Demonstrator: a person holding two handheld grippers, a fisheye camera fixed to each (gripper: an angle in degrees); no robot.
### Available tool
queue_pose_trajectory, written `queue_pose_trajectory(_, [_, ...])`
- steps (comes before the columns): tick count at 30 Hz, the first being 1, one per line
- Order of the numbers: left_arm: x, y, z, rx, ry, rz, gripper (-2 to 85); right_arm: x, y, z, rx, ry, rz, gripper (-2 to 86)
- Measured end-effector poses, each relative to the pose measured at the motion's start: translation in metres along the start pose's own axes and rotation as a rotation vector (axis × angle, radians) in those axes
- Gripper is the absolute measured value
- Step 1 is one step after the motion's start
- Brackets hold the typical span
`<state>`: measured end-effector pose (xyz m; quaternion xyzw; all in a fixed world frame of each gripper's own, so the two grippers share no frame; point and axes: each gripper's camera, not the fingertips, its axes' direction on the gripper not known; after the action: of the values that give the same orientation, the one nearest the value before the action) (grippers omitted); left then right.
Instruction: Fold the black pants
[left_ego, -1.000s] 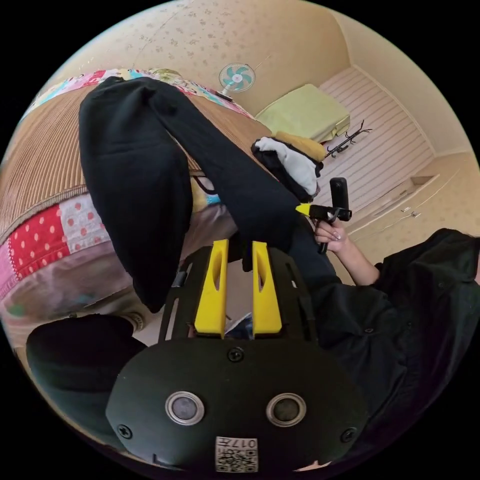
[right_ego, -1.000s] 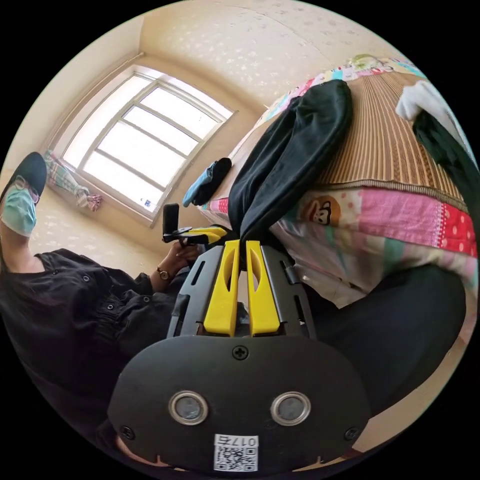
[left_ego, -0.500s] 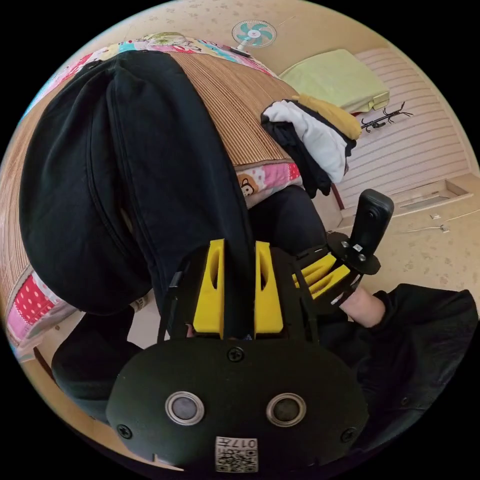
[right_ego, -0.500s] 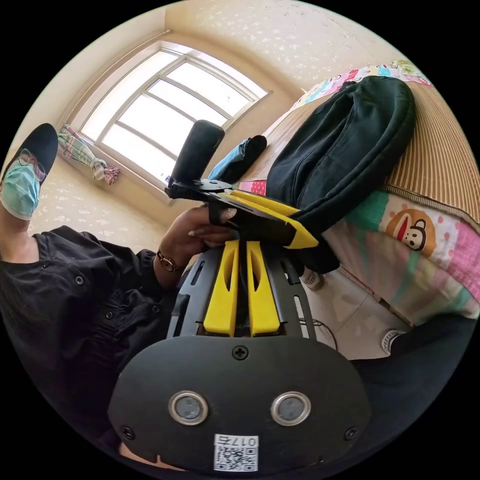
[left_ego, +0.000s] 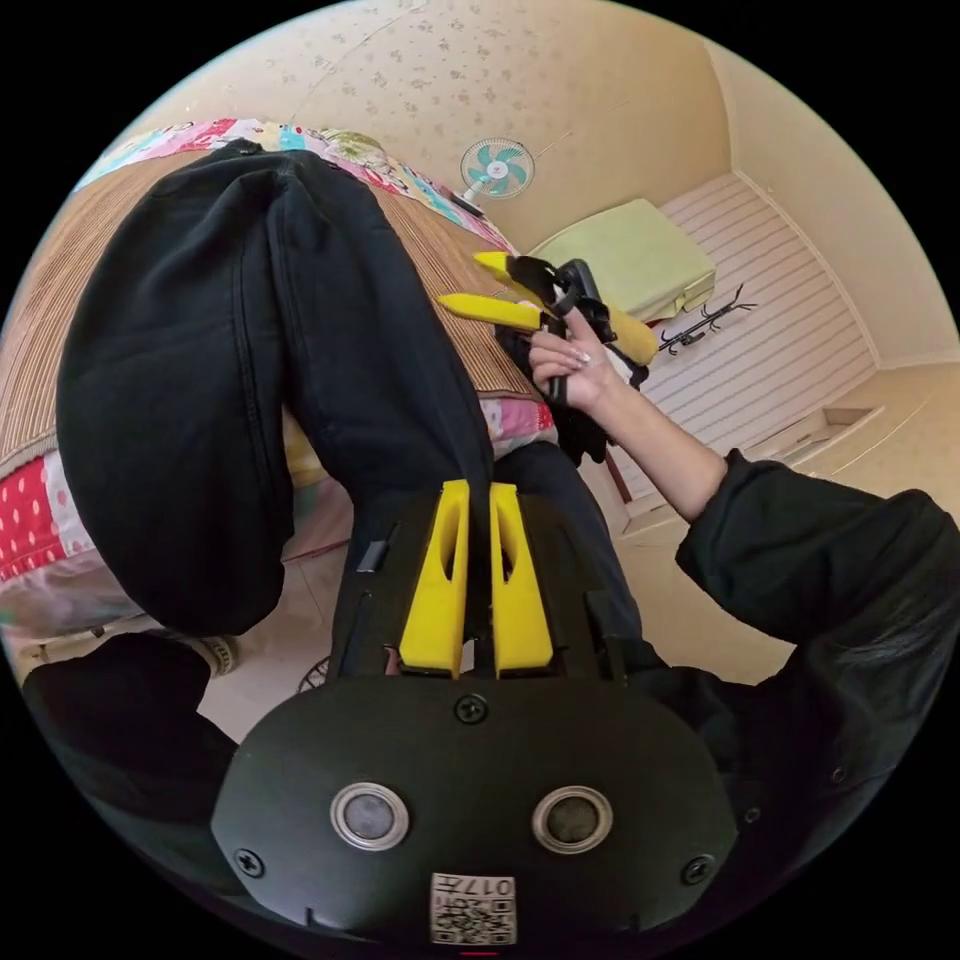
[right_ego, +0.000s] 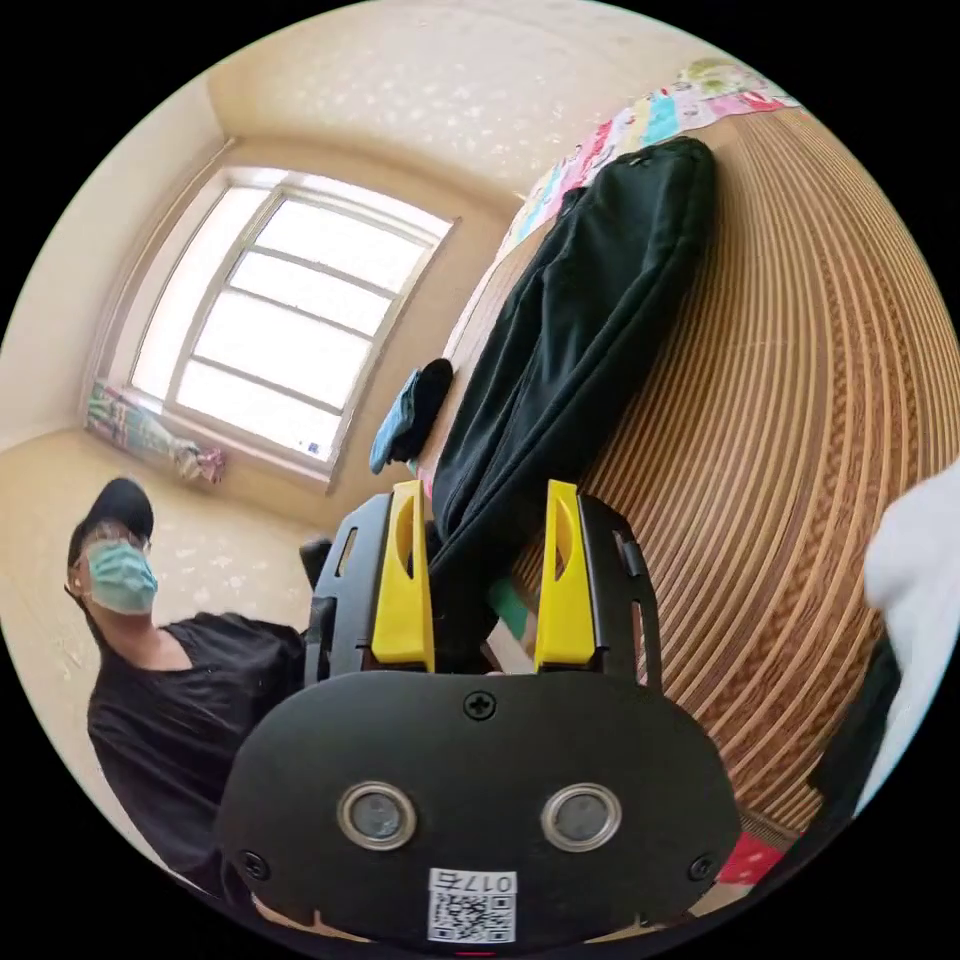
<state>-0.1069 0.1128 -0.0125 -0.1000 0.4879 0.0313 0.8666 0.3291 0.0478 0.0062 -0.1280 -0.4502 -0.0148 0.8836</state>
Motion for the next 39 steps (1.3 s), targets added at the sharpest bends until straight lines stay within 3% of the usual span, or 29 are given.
queue_pose_trajectory(5, [-0.017,0.004,-0.015,0.039,0.102,-0.008,4.0,0.056,-0.072,0.004,0.147,0.078,0.19,16.8])
queue_pose_trajectory(11, [-0.045,0.009,-0.048,0.138,0.331,-0.053,3.7,0.119,-0.114,-0.005,0.43,-0.244,0.379,10.5])
queue_pose_trajectory(16, [-0.074,0.019,-0.073,0.252,0.51,-0.191,3.3,0.079,-0.127,0.015,0.566,-0.403,0.176,4.3])
queue_pose_trajectory(18, [-0.084,0.028,-0.084,0.269,0.553,-0.238,3.3,0.046,-0.142,0.036,0.59,-0.568,0.116,3.7])
queue_pose_trajectory(22, [-0.092,0.048,-0.109,0.31,0.457,-0.313,3.4,-0.011,-0.173,0.092,0.457,-0.652,0.026,3.8])
queue_pose_trajectory(25, [-0.099,0.06,-0.128,0.327,0.332,-0.369,3.7,-0.046,-0.192,0.15,0.283,-0.525,-0.006,4.6])
queue_pose_trajectory(29, [-0.114,0.068,-0.138,0.193,0.092,-0.503,6.4,-0.039,-0.196,0.216,0.06,-0.393,0.067,6.8])
queue_pose_trajectory(33, [-0.114,0.071,-0.144,0.168,-0.004,-0.513,11.0,-0.049,-0.162,0.211,0.041,-0.638,0.001,7.2])
queue_pose_trajectory(39, [-0.119,0.039,-0.153,0.182,-0.064,-0.394,9.1,-0.08,-0.038,0.14,-0.084,-0.563,-0.14,9.9])
